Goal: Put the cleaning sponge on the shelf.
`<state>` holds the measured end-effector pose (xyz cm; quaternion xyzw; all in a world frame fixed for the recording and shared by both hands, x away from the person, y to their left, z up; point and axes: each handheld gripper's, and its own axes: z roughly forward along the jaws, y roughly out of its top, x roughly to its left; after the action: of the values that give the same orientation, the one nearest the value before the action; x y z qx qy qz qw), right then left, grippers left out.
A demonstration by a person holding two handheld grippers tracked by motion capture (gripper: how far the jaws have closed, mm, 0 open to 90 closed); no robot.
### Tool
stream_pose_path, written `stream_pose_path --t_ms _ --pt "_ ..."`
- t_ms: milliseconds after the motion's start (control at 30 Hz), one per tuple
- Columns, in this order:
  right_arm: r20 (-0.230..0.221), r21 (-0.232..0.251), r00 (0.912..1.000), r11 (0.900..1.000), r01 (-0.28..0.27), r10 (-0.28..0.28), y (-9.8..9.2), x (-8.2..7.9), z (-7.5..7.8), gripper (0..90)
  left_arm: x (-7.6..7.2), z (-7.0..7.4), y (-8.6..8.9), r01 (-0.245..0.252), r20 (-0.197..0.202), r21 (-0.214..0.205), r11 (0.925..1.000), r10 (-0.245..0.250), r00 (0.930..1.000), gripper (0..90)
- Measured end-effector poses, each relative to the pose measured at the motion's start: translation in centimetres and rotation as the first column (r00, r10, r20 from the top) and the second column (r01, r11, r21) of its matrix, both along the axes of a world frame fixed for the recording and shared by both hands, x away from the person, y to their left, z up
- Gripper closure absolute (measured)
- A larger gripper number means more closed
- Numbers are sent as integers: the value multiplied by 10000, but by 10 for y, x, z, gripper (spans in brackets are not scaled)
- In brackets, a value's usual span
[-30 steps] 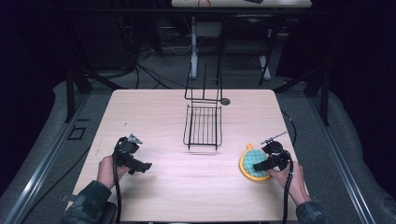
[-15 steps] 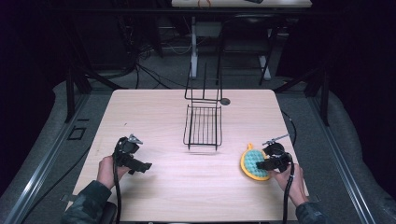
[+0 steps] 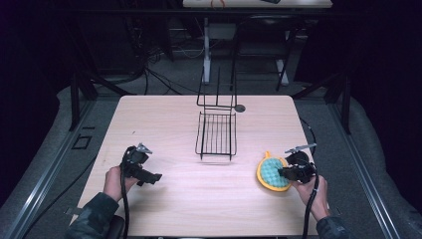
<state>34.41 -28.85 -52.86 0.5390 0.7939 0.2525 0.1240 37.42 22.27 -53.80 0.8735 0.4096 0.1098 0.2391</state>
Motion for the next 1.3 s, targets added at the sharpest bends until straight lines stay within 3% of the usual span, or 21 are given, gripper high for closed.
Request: stream_pose_path --t_ms 333,933,1300 --pt "511 258 9987 9997 -4 -9 -3 -8 17 832 0 0 0 -7 5 -36 10000 7 10000 26" --pt "866 475 9959 9984 -295 253 2 -9 31 830 1 0 0 24 -36 -107 9999 -25 10000 24" --pt "1386 457 9886 9968 -651 582 11 -4 45 832 1 -1 -1 16 -7 -70 10000 -16 10000 23"
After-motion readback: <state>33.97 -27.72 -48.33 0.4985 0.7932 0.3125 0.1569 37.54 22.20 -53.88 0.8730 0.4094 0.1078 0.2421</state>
